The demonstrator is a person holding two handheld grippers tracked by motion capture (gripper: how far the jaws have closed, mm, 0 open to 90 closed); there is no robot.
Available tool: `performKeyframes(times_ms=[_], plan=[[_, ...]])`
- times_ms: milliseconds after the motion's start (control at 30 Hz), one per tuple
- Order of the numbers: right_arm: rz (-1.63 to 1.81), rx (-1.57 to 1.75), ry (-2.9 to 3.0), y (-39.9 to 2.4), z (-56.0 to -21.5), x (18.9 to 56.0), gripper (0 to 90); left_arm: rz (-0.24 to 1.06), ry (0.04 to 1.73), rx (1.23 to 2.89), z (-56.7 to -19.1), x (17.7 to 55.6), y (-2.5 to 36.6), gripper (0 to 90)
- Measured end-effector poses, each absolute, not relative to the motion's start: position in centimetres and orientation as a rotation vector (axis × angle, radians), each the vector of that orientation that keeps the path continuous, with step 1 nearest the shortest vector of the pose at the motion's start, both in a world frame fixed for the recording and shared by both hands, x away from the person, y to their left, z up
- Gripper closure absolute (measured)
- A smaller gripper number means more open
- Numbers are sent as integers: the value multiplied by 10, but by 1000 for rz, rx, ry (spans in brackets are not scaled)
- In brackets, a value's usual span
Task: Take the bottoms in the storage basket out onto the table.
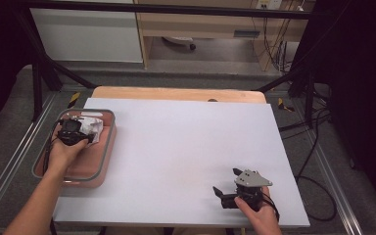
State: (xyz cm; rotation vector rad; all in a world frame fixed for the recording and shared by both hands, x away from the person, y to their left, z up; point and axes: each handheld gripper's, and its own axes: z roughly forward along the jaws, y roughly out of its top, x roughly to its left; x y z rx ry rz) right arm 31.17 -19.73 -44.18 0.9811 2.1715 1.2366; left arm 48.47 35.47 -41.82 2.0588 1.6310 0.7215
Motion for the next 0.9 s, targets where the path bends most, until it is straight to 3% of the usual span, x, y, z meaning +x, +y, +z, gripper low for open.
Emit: performKeyframes(times_ms=[100,200,500,733,900], plan=[[1236,985,2170,-198,-442,311,64,710,1619,2058,-415,483,355,577],[1241,986,2169,-198,-442,312,64,690,1597,2055,-408,479,354,613],[1221,1001,2171,-197,-444,316,63,755,1394,1847,-356,451,348,625],[1224,1002,2156,-199,-445,314,60,777,1316,1829,-349,433,339,623],[1205,1013,2146,-200,-445,316,61,760,1307,1727,-339,420,348,622]])
